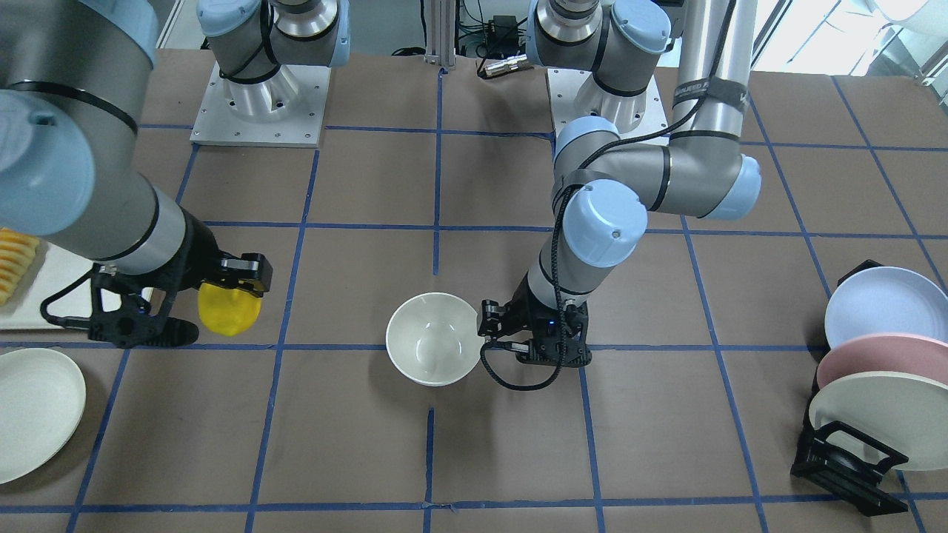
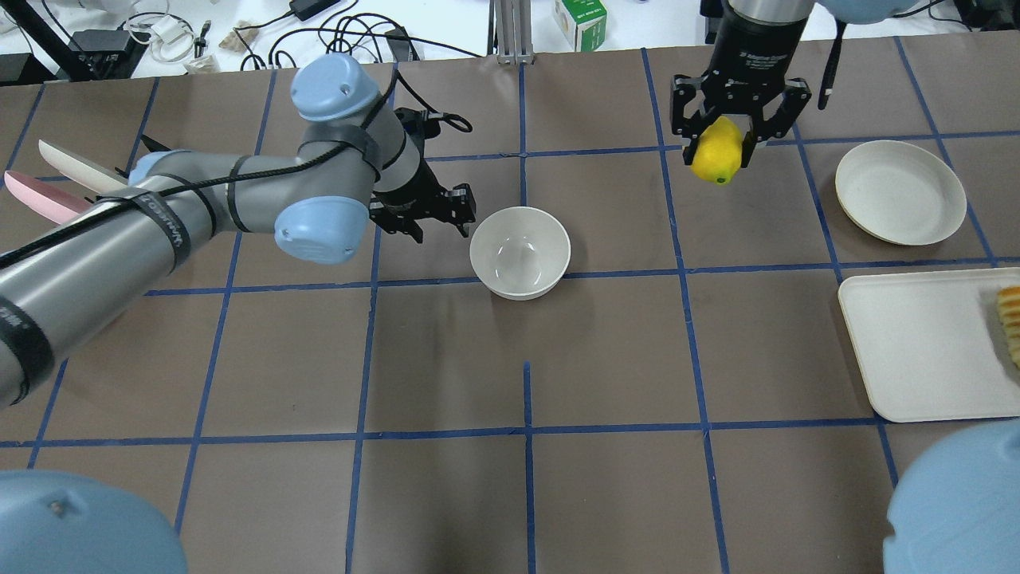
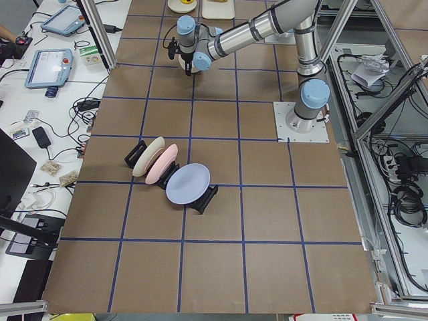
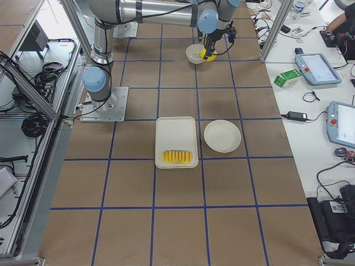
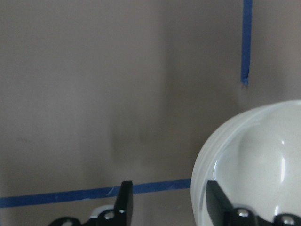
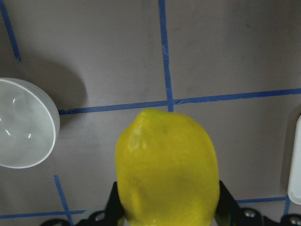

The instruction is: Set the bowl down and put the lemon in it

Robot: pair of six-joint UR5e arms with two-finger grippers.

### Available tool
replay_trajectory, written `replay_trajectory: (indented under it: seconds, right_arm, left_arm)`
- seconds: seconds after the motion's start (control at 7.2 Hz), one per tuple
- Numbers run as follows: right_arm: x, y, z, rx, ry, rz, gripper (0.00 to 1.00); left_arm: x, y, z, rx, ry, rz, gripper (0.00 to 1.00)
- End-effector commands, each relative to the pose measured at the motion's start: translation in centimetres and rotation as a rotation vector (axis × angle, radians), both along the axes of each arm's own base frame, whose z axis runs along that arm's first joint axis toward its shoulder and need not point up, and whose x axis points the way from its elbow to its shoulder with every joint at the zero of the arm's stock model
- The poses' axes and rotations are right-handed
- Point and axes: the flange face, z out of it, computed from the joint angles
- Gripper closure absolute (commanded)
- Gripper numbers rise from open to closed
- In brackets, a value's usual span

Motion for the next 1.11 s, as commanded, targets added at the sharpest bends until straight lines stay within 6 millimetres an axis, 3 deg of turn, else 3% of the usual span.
replay_trajectory:
  seconds: [0.0,0.14,0.28,0.42,0.69,0.97]
  right_arm:
    - [7.0,0.6,-1.1,-0.037,-0.04,-0.049,1.0]
    - [10.8,0.5,-3.0,-0.064,-0.038,-0.035,1.0]
    - [14.2,0.2,-5.5,-0.083,-0.041,-0.004,1.0]
    - [16.5,0.5,-7.5,-0.068,-0.033,-0.002,1.0]
    - [20.3,0.5,-12.2,-0.056,-0.021,-0.012,1.0]
    - [20.9,0.7,-14.6,-0.019,-0.011,-0.005,1.0]
  left_arm:
    - [7.2,0.8,8.2,0.035,-0.095,-0.075,0.06]
    - [10.5,1.7,11.4,0.023,-0.095,-0.084,0.06]
    - [11.8,3.3,13.6,0.028,-0.092,-0.078,0.06]
    - [11.6,4.9,16.4,0.011,-0.094,-0.079,0.06]
    - [10.4,7.3,19.8,-0.045,-0.101,-0.096,0.06]
    - [10.6,7.7,20.8,0.014,-0.149,-0.1,0.05]
